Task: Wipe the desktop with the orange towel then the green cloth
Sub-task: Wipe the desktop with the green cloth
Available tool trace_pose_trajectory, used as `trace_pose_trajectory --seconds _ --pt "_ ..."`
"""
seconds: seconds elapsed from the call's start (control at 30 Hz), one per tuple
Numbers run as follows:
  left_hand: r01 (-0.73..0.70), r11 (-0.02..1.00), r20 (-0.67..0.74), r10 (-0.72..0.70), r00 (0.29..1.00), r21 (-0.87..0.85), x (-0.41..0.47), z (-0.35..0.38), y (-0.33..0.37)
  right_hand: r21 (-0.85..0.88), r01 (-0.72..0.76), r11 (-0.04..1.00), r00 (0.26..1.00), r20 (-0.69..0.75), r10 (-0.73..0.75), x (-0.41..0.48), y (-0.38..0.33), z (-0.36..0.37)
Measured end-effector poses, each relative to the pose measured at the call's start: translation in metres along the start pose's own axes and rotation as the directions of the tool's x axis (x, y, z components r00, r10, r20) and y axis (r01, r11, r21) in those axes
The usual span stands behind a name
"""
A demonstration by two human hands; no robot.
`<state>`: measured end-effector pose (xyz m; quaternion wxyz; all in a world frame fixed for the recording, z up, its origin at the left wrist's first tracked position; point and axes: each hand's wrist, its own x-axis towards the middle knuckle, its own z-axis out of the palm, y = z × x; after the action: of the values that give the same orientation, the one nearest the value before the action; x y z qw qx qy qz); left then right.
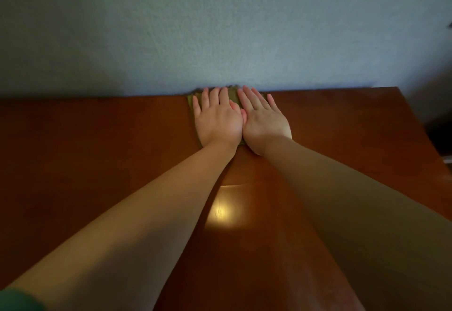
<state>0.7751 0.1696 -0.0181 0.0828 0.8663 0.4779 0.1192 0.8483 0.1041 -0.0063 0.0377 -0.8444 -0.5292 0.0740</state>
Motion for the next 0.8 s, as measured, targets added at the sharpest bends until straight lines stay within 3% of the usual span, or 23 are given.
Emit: trace_pose_trajectory --seconds 0.37,0.8 --pt "-0.053 0.997 0.124 0.047 0.991 0.05 -0.067 -0.009 0.01 -0.049 -0.047 0.998 0.999 0.012 0.048 -0.071 0.0 0.007" --pt "-0.028 0.996 0.122 0.018 0.992 0.08 -0.196 -0.025 0.006 -0.052 -0.022 0.998 0.999 0.033 0.024 -0.192 -0.018 0.024"
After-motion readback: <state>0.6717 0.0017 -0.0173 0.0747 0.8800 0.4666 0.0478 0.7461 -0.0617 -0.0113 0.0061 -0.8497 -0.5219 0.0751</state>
